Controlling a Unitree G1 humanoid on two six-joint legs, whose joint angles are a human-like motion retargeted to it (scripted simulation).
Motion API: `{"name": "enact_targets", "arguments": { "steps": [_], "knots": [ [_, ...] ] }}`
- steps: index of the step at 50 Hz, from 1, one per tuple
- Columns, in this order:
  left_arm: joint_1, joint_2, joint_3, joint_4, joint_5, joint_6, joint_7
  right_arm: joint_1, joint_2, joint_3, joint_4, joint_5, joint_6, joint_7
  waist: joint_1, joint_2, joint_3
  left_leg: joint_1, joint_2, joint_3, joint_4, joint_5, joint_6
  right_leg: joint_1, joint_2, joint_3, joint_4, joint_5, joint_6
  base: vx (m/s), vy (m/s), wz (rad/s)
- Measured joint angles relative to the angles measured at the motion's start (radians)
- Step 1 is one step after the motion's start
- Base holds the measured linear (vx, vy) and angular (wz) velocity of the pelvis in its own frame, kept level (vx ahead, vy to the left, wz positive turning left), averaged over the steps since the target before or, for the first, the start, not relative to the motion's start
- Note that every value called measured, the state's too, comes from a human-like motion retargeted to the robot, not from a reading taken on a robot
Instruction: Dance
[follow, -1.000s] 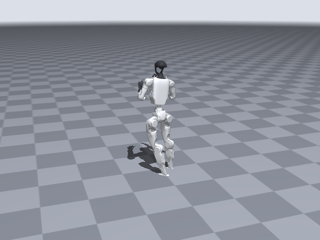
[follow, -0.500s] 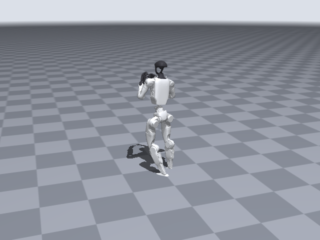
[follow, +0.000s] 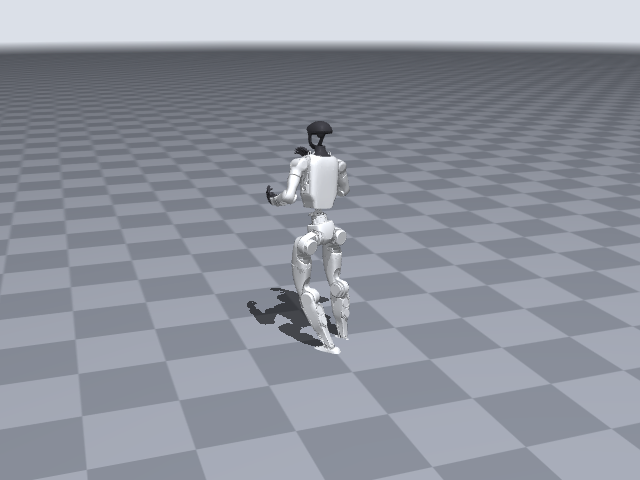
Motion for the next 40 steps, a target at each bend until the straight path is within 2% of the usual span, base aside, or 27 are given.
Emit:
{"name": "enact_targets", "arguments": {
  "steps": [5, 11, 17, 23, 29, 40],
  "knots": [
    [0.035, 0.003, -0.001, 0.046, 0.030, 0.007, -0.019, 0.077, 0.001, 0.007, 0.008, 0.004, 0.000, 0.028, -0.008, 0.004, 0.012, 0.006, -0.014, -0.009, -0.006, 0.011, 0.004, -0.021, -0.010, -0.010, 0.061, -0.039, -0.004, 0.00, 0.00, 0.00],
    [-0.021, 0.041, 0.016, -0.018, 0.113, -0.013, -0.014, 0.203, -0.018, -0.001, 0.064, 0.043, 0.020, 0.084, -0.022, 0.011, 0.028, -0.010, -0.019, -0.035, 0.026, 0.006, -0.003, -0.051, -0.016, -0.037, 0.143, -0.090, -0.016, 0.00, -0.01, 0.06],
    [-0.122, 0.068, 0.051, -0.112, 0.195, -0.049, 0.053, 0.300, -0.034, -0.042, 0.101, 0.088, 0.041, 0.139, -0.027, 0.013, 0.046, -0.050, -0.015, -0.066, 0.100, -0.006, -0.022, -0.087, -0.016, -0.067, 0.231, -0.134, -0.028, -0.02, -0.02, 0.12],
    [-0.186, 0.038, 0.098, -0.178, 0.218, -0.089, 0.149, 0.350, -0.045, -0.121, 0.106, 0.130, 0.048, 0.156, -0.019, 0.015, 0.064, -0.137, 0.001, -0.132, 0.222, -0.032, -0.048, -0.138, -0.004, -0.081, 0.335, -0.174, -0.040, -0.06, -0.02, 0.00],
    [-0.181, -0.042, 0.151, -0.212, 0.177, -0.128, 0.221, 0.357, -0.017, -0.252, 0.083, 0.185, 0.029, 0.084, -0.014, 0.027, 0.057, -0.215, 0.028, -0.191, 0.290, -0.090, -0.040, -0.200, 0.013, -0.080, 0.411, -0.193, -0.038, -0.01, 0.00, -0.03],
    [-0.032, -0.188, 0.193, -0.197, 0.069, -0.150, 0.291, 0.286, 0.102, -0.491, 0.008, 0.172, -0.022, -0.196, -0.055, 0.008, 0.012, -0.205, -0.001, -0.159, 0.161, -0.047, -0.012, -0.306, -0.011, -0.033, 0.499, -0.184, -0.011, 0.01, 0.09, -0.15]
  ]
}}
